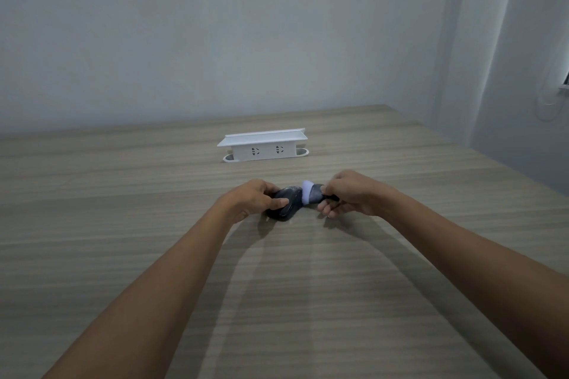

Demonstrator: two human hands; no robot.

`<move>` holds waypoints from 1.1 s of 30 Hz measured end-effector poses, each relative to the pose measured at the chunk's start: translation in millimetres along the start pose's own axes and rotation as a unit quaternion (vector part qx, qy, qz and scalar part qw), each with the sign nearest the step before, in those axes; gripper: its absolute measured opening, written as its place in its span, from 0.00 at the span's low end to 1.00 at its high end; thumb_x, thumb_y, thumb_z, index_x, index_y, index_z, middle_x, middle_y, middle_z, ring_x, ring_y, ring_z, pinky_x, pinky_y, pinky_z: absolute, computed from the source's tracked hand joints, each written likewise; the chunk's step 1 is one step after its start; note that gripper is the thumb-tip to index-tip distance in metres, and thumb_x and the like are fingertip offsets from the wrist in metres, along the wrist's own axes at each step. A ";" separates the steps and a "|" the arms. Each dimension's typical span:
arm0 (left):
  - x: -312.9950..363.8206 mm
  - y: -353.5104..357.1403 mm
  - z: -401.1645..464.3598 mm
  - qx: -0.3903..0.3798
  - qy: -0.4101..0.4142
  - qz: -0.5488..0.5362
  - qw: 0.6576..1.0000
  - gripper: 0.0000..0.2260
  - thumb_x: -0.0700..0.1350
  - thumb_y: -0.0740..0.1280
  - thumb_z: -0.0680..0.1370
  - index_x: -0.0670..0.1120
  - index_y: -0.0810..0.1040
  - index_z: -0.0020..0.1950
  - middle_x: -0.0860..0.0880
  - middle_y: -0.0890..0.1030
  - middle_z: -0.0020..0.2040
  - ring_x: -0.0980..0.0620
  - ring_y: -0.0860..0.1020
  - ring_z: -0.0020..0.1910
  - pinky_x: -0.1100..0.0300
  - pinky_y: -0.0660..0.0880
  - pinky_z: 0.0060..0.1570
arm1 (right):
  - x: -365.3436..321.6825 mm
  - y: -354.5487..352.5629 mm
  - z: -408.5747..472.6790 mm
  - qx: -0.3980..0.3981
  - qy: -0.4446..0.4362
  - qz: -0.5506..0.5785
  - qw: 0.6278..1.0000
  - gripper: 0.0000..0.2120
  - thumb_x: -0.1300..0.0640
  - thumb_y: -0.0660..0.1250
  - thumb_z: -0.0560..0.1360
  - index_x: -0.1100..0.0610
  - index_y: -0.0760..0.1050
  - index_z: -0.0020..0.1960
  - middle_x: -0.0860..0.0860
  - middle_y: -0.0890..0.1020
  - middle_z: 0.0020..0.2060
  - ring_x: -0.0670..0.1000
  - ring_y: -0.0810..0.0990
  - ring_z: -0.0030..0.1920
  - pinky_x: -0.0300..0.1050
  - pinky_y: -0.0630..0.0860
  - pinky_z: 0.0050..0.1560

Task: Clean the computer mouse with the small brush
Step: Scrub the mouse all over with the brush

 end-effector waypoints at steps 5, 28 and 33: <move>0.4 -0.8 1.0 0.002 -0.001 -0.001 1.000 0.17 0.42 0.69 0.80 0.40 0.80 0.68 0.41 0.83 0.62 0.43 0.80 0.65 0.48 0.72 0.72 | 1.6 20.1 -10.9 -0.090 0.019 -0.034 0.995 0.10 0.63 0.59 0.83 0.70 0.74 0.54 0.62 0.85 0.37 0.51 0.84 0.30 0.41 0.81 0.31; 1.7 -2.8 0.3 0.012 0.011 0.005 1.000 0.18 0.42 0.70 0.80 0.39 0.79 0.68 0.40 0.84 0.62 0.42 0.80 0.66 0.48 0.72 0.72 | -28.4 -5.1 -1.3 0.058 -0.069 -0.154 0.984 0.11 0.68 0.60 0.78 0.73 0.80 0.47 0.61 0.84 0.31 0.51 0.82 0.24 0.42 0.80 0.26; 0.9 -2.9 2.1 0.012 0.016 0.000 1.000 0.17 0.42 0.70 0.80 0.38 0.80 0.67 0.39 0.83 0.62 0.43 0.81 0.62 0.49 0.74 0.70 | -23.3 11.3 -3.8 -0.001 -0.065 -0.150 0.987 0.09 0.65 0.62 0.80 0.69 0.78 0.48 0.58 0.84 0.31 0.50 0.82 0.25 0.41 0.79 0.26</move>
Point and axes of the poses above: each hand's wrist, its own z-axis towards the middle knuckle, its own y-axis out of the palm, x = y × z, the point moved 10 cm from there along z, towards the middle knuckle
